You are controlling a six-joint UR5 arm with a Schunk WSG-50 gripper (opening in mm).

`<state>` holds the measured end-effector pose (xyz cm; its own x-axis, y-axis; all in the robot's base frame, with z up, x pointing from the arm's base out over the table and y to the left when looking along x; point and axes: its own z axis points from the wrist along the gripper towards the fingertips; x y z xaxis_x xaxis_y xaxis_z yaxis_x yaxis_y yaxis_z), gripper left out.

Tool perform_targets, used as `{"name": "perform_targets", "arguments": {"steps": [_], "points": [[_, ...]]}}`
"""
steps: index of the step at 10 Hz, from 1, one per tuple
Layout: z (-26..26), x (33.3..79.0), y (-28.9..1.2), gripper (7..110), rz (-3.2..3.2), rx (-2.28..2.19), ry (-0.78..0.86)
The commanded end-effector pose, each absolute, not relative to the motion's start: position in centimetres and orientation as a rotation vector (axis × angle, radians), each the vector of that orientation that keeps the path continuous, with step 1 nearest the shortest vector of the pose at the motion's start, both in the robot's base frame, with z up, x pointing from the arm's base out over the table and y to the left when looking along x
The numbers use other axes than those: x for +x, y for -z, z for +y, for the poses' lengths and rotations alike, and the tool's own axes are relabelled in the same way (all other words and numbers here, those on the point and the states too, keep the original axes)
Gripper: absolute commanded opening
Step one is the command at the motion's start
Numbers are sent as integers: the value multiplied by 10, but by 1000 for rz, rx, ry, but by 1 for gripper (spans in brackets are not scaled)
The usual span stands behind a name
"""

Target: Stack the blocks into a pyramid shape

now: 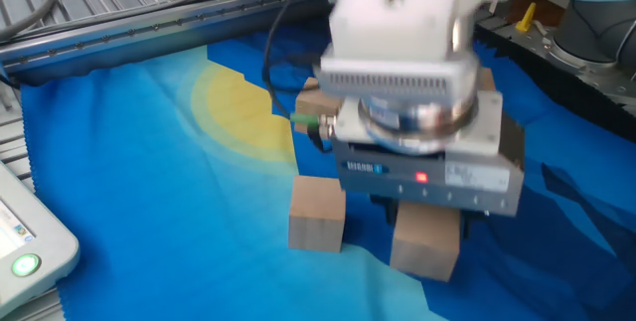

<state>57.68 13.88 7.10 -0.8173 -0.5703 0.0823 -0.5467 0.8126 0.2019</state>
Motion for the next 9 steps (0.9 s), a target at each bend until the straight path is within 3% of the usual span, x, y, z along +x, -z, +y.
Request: {"name": "perform_targets", "arguments": {"steps": [1,3,9], "points": [[129,577,-92,7,-2904,823,184],[121,574,-95,7,-2916,805,131],[130,572,-95,7,-2897,796,171]]}}
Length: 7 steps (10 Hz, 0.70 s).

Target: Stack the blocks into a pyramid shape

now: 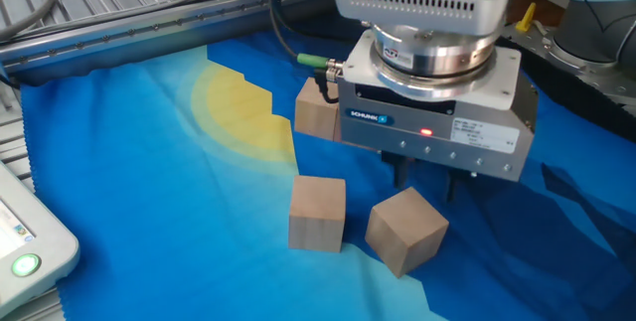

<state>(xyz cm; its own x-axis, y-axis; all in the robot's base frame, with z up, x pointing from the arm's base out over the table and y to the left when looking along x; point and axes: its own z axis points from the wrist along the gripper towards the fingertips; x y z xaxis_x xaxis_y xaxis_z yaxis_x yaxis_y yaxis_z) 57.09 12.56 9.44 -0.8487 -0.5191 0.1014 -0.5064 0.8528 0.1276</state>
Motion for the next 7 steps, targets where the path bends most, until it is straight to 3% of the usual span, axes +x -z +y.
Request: {"name": "perform_targets", "arguments": {"steps": [1,3,7], "points": [[131,574,-94,7,-2891,795,175],[132,576,-97,7,-2884,775,162],[163,622,-105,7,-2956,572,80]]}}
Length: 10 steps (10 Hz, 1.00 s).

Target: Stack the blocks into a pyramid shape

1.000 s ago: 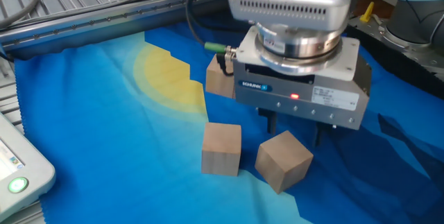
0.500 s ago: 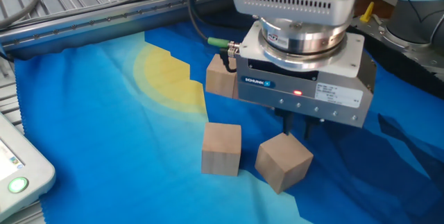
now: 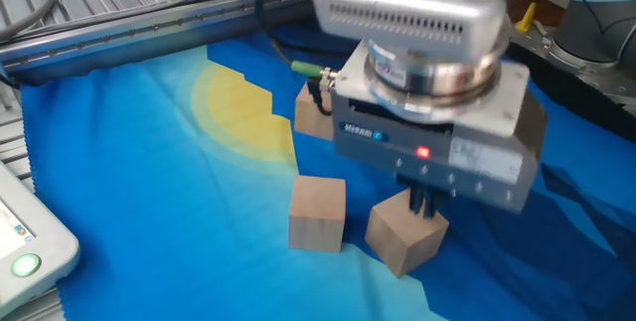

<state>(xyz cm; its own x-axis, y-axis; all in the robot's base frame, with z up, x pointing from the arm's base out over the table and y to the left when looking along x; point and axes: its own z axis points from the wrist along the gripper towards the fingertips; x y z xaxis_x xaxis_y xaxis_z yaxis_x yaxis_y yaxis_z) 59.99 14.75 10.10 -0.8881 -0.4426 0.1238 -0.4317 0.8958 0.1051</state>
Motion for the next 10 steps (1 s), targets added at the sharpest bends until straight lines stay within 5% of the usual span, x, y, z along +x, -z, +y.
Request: {"name": "perform_targets", "arguments": {"steps": [1,5,10], "points": [[163,633,-103,7,-3004,537,65],[204,642,-107,7,-3060,492,311],[214,632,-110,7,-3024,438,378]]}}
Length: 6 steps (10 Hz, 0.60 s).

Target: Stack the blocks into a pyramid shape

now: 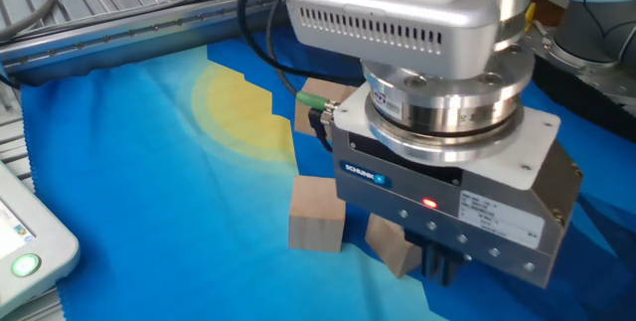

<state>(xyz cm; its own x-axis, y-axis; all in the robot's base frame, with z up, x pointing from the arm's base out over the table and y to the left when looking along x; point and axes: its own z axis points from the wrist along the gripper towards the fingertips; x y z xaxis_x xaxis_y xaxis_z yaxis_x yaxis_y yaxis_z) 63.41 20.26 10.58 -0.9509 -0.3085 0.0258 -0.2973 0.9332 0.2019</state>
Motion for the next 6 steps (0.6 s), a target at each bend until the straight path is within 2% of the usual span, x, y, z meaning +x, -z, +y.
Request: {"name": "perform_targets", "arguments": {"steps": [1,4,6], "points": [[215,633,-110,7,-3026,405,381],[201,631,-107,7,-3031,263,289],[188,628,-110,7,-2991,393,279]]}}
